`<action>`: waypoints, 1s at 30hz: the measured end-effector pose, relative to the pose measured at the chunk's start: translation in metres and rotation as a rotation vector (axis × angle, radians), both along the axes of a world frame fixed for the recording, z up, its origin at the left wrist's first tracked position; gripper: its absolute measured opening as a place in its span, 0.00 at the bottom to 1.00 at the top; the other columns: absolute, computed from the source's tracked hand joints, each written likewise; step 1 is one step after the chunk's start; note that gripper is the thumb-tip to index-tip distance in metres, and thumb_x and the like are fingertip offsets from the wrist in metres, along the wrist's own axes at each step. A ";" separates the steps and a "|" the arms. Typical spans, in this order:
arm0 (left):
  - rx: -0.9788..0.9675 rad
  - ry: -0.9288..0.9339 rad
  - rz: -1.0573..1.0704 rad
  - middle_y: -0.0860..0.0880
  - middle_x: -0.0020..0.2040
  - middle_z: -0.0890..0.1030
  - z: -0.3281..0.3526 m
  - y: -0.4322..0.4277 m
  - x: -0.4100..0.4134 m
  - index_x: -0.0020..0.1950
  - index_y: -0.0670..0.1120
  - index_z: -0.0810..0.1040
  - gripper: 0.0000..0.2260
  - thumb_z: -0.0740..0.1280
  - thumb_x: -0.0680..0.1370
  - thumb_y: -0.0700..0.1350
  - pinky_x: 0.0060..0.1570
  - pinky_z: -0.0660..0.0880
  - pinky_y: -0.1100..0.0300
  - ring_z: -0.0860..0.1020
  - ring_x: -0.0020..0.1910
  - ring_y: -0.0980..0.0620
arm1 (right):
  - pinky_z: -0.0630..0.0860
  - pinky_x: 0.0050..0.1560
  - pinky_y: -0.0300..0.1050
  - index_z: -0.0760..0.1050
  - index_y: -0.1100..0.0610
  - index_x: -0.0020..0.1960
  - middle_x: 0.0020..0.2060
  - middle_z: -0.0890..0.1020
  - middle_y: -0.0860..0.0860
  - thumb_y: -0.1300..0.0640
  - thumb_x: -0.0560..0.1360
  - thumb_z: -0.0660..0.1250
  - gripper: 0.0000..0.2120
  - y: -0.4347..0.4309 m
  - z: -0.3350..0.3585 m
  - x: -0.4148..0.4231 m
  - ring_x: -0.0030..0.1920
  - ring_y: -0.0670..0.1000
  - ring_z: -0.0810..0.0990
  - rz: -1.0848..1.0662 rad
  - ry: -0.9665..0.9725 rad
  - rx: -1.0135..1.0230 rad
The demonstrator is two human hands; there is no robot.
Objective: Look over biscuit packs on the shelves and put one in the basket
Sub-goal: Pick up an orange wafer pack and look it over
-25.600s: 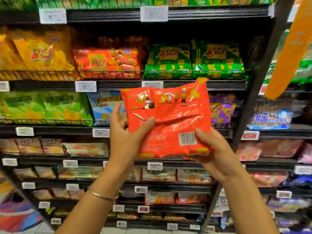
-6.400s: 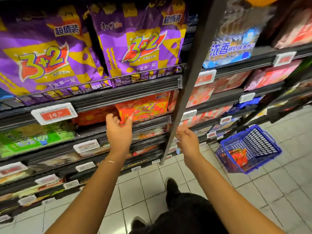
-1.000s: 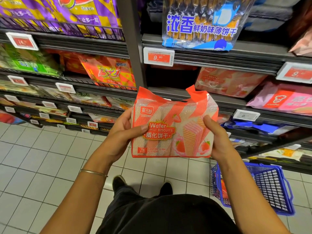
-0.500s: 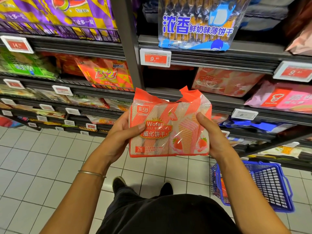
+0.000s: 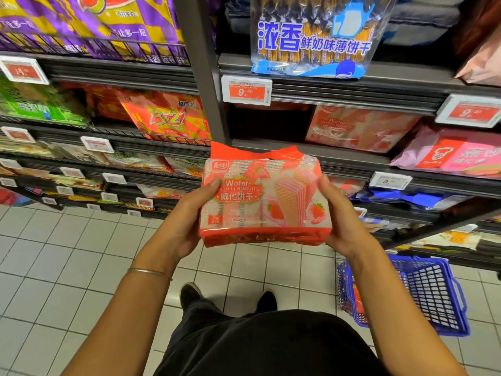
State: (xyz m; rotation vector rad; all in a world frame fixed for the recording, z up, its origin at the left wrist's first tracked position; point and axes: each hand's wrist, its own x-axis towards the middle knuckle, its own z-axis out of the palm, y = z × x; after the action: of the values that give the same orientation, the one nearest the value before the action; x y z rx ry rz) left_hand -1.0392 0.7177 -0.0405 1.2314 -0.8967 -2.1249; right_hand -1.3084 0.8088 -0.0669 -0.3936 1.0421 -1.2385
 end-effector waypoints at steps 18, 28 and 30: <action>0.234 -0.048 -0.058 0.42 0.63 0.85 -0.017 -0.001 0.009 0.62 0.52 0.86 0.21 0.72 0.77 0.63 0.54 0.83 0.41 0.85 0.59 0.41 | 0.85 0.41 0.49 0.88 0.49 0.53 0.50 0.89 0.55 0.42 0.75 0.71 0.14 -0.003 -0.014 -0.011 0.46 0.54 0.89 0.111 0.019 0.139; -0.063 -0.004 -0.041 0.40 0.66 0.83 -0.005 0.000 0.006 0.73 0.43 0.76 0.26 0.72 0.75 0.45 0.58 0.81 0.44 0.83 0.62 0.40 | 0.84 0.52 0.52 0.84 0.55 0.63 0.58 0.86 0.58 0.45 0.60 0.87 0.35 -0.005 -0.016 -0.009 0.58 0.58 0.86 0.155 0.013 0.027; -0.132 0.000 -0.066 0.41 0.67 0.82 0.001 0.000 0.003 0.72 0.46 0.78 0.22 0.69 0.79 0.49 0.63 0.79 0.42 0.82 0.64 0.40 | 0.84 0.52 0.53 0.78 0.59 0.69 0.60 0.85 0.60 0.44 0.56 0.88 0.46 -0.006 -0.016 -0.008 0.59 0.60 0.86 0.113 0.036 0.070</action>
State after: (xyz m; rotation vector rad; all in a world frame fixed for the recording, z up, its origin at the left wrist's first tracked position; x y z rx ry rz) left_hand -1.0365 0.7176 -0.0397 1.1496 -1.0735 -2.0794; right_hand -1.3160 0.8027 -0.0832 -0.4160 1.0765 -1.0946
